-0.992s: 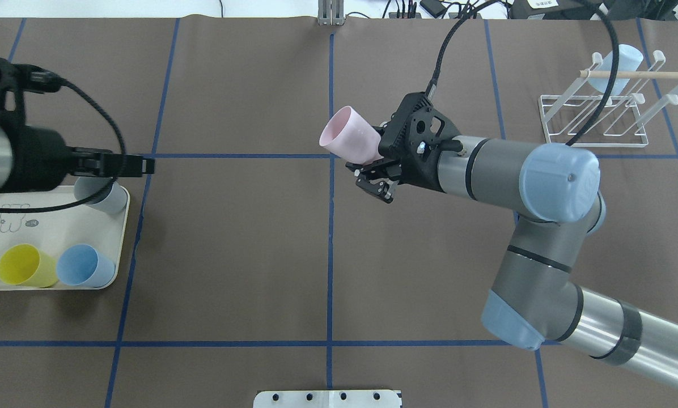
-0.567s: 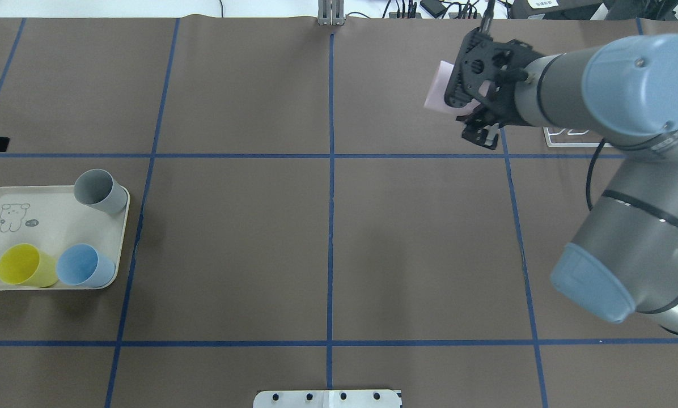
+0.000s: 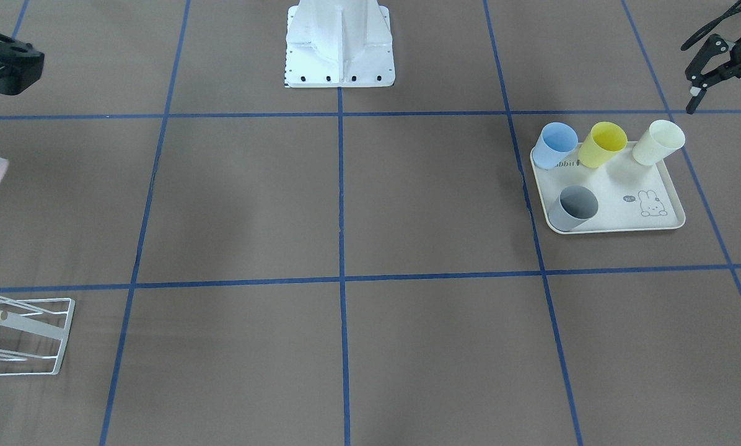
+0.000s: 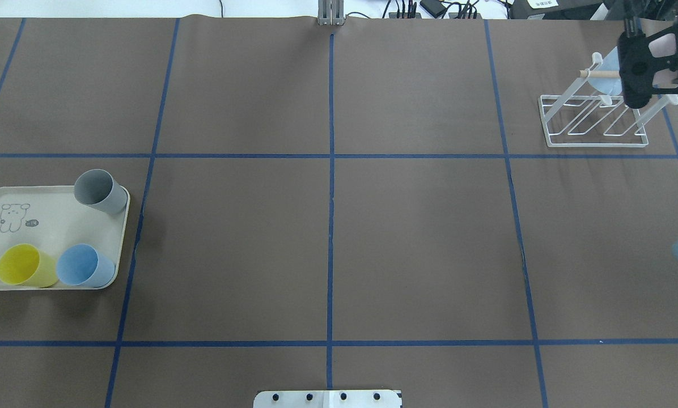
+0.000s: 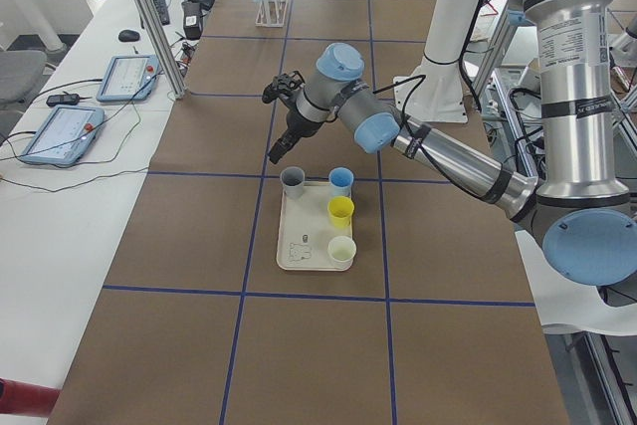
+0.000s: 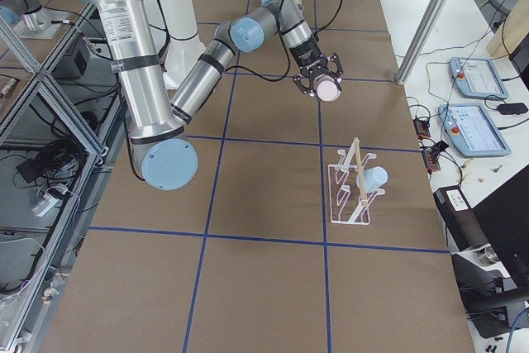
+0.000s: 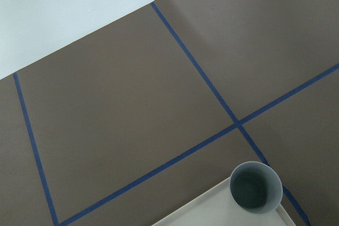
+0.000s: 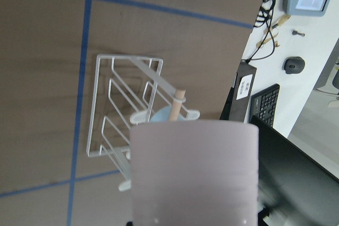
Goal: Transfer IKEA cup to right arm and place on rack
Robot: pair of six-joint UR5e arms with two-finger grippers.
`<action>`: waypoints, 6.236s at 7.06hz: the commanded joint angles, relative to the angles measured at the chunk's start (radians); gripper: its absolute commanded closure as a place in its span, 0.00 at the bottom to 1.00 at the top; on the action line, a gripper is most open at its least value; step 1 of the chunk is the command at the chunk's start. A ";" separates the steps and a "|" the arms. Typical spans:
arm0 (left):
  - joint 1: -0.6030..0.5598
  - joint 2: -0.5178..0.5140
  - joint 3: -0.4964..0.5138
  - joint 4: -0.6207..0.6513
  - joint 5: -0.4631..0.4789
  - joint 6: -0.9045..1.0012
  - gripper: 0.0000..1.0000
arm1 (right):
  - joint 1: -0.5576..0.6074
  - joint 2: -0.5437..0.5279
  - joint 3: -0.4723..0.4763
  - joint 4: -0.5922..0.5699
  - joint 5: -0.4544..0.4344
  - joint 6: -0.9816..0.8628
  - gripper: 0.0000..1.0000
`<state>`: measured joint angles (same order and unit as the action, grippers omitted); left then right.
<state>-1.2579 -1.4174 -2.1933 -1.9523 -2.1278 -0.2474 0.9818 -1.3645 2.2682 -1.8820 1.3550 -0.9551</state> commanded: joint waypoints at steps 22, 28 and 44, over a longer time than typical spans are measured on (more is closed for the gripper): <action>0.002 -0.005 0.001 -0.002 -0.004 -0.013 0.00 | -0.195 -0.079 -0.498 0.281 -0.485 -0.005 0.56; 0.002 -0.005 0.003 -0.004 -0.004 -0.026 0.00 | -0.206 -0.082 -0.506 0.281 -0.527 -0.005 0.22; 0.359 -0.070 0.470 -0.629 0.235 -0.572 0.00 | -0.206 0.144 -0.194 0.505 0.466 1.116 0.01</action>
<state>-0.9053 -1.4602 -1.7705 -2.5518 -1.9139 -0.8061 0.7761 -1.3089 2.0740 -1.2414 1.7926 0.1385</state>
